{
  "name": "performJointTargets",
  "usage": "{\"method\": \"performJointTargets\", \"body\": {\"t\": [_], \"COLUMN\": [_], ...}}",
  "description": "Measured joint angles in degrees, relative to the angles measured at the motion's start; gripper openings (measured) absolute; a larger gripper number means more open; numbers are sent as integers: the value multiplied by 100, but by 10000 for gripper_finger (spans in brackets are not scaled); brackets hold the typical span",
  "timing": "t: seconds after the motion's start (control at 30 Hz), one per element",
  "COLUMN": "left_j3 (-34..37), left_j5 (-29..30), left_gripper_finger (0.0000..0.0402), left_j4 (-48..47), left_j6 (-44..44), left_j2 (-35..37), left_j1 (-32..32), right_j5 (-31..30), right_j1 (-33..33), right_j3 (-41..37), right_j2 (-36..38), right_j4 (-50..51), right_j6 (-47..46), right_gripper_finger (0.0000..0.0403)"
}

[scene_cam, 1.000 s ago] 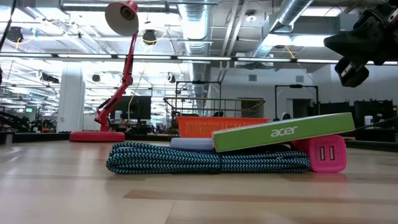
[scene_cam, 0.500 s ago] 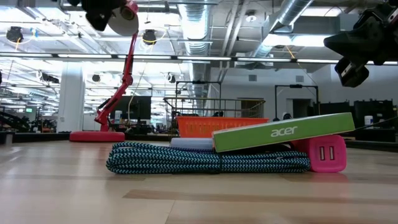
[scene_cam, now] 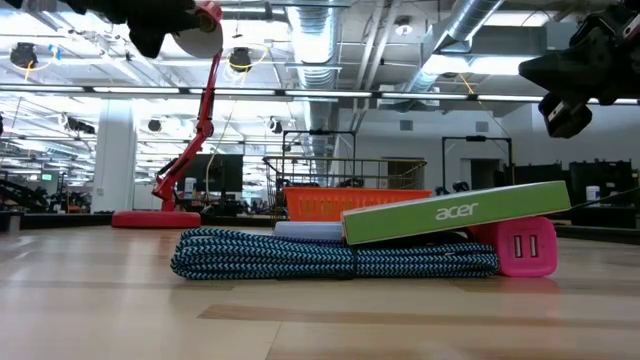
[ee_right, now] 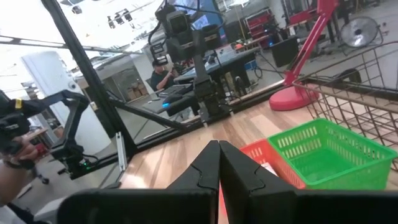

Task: Pick and place items into bin
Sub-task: Put the white card reader box into the orange basket

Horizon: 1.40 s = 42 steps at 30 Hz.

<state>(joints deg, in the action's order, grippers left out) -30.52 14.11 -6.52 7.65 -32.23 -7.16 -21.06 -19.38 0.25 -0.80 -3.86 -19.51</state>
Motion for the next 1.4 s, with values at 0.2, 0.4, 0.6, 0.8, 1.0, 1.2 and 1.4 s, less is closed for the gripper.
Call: {"method": "performJointTargets", "body": {"t": [0.2,0.4,0.6,0.8,1.0,1.2,1.4], "left_j3": [0,2,2,2,2,3,4], "left_j5": [678,990,976,974,976,976,979], "left_gripper_finger": [128,128,128,128,128,128,128], "left_j4": [0,4,4,2,2,-7,-9], "left_j6": [-212,-525,-755,-792,-779,-657,-474], "left_j2": [0,-2,-2,-2,-2,-2,-2], "left_j1": [0,0,0,0,0,0,0], "right_j5": [-164,-1347,-1965,-1956,-1128,-351,-494], "right_j1": [0,1,28,106,145,-108,-675], "right_j3": [0,0,0,0,0,0,0], "right_j2": [0,2,11,9,6,-240,-1068], "right_j4": [-7,-150,-351,-680,-596,-235,-740], "right_j6": [0,2,-141,-172,-1537,-2923,-3456], "right_gripper_finger": [0,0,0,0,0,0,0]}}
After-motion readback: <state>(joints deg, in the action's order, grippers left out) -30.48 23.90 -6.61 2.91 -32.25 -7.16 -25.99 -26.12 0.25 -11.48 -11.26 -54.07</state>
